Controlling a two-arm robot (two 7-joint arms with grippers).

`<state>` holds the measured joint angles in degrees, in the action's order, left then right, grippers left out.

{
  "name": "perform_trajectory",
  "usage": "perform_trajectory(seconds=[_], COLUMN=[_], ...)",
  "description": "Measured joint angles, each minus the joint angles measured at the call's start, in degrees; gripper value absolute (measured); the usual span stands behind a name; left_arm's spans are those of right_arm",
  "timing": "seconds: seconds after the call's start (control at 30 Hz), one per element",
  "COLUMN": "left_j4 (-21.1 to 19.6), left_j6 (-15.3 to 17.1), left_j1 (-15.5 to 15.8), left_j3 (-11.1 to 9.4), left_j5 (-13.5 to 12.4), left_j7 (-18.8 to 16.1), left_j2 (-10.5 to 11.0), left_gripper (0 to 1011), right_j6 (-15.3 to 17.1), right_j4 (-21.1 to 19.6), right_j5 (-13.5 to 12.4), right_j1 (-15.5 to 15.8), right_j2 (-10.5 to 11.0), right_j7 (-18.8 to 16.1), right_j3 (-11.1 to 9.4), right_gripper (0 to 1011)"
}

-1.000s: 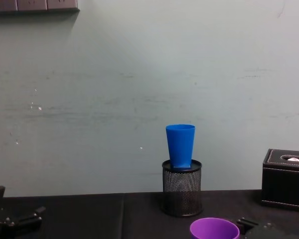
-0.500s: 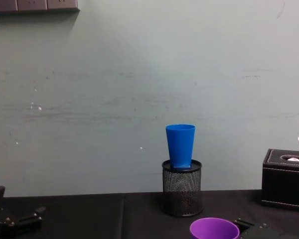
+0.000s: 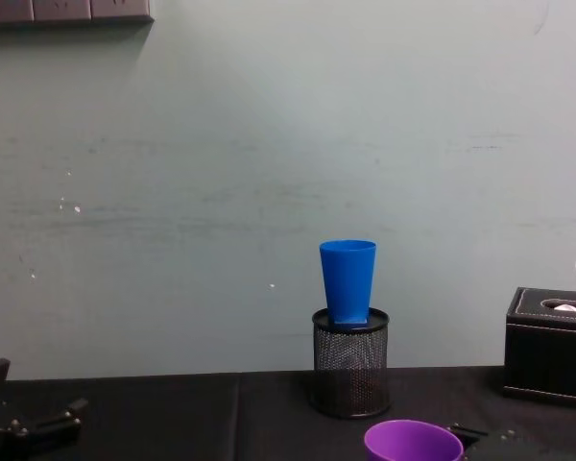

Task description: Pick up one cup with a gripper and tap it against the other cup.

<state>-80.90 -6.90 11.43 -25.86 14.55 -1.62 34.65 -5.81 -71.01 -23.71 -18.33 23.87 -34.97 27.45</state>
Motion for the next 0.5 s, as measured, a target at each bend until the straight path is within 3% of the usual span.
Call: perform_trajectory(seconds=[0.33, 0.5], left_j4=[0.0, 0.0], left_j6=[0.0, 0.0], left_j1=[0.0, 0.0], left_j3=[0.0, 0.0], left_j5=[0.0, 0.0], left_j7=[0.0, 0.0], left_j2=[0.0, 0.0], left_gripper=[1011, 1011], right_j6=[-0.1, 0.9], right_j4=[0.0, -2.1], right_j5=[0.0, -0.2], right_j1=[0.0, -0.2], right_j2=[0.0, 0.6], right_j7=[0.0, -0.2], right_j3=[0.0, -0.4], right_gripper=[739, 726])
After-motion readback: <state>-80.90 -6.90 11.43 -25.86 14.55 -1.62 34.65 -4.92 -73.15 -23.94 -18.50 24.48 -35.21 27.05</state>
